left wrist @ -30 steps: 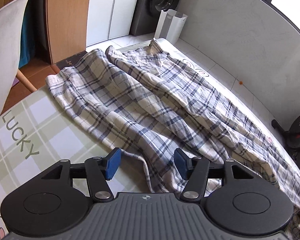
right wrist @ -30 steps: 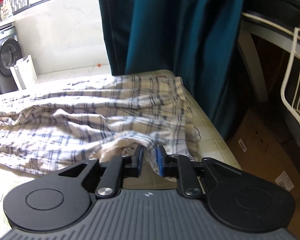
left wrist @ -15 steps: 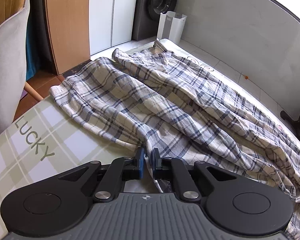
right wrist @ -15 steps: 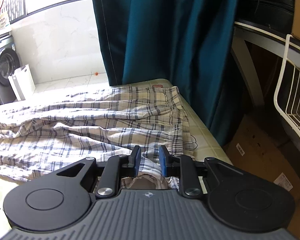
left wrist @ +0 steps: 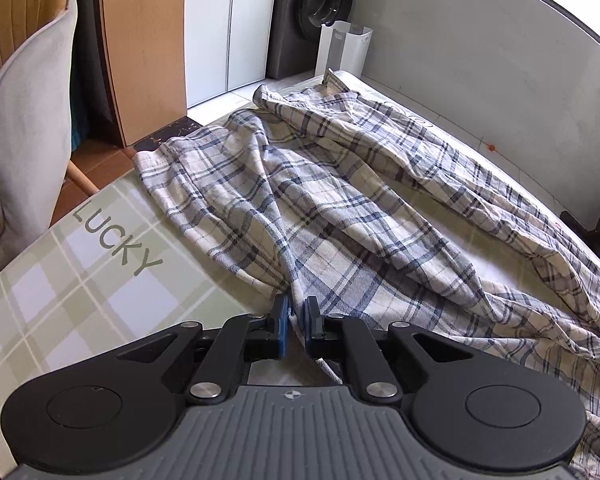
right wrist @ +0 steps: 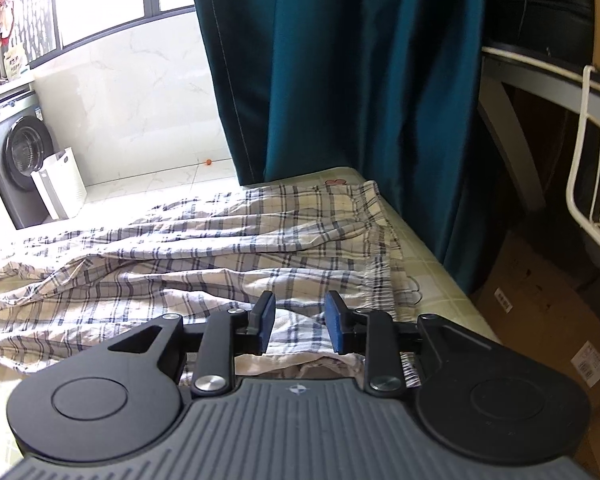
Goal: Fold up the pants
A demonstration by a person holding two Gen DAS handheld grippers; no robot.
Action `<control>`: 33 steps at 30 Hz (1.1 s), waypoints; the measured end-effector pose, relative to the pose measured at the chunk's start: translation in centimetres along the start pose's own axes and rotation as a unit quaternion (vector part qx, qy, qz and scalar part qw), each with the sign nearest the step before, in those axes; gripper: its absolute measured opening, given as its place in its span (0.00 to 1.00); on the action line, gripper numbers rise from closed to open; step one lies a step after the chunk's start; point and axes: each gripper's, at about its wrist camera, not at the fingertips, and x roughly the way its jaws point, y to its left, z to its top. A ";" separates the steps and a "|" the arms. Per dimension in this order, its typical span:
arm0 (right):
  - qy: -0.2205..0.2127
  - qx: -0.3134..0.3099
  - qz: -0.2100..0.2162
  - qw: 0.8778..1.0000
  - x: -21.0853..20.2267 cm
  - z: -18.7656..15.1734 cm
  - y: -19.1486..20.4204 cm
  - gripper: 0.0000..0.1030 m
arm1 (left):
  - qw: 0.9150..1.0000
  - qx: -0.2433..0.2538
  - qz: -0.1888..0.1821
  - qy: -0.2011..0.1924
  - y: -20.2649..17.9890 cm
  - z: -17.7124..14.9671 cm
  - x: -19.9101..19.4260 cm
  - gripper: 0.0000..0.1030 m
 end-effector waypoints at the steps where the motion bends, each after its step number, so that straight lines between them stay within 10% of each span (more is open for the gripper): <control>1: 0.002 0.000 0.003 1.000 0.1 -0.1 0.1 0.29 | 1.000 0.002 0.000 -0.001 0.2 -0.3 -0.2 0.09; 33: 0.068 0.018 0.008 0.998 0.6 -3.5 -2.8 0.32 | 1.000 -0.016 -0.005 0.016 3.4 -1.3 -1.7 0.11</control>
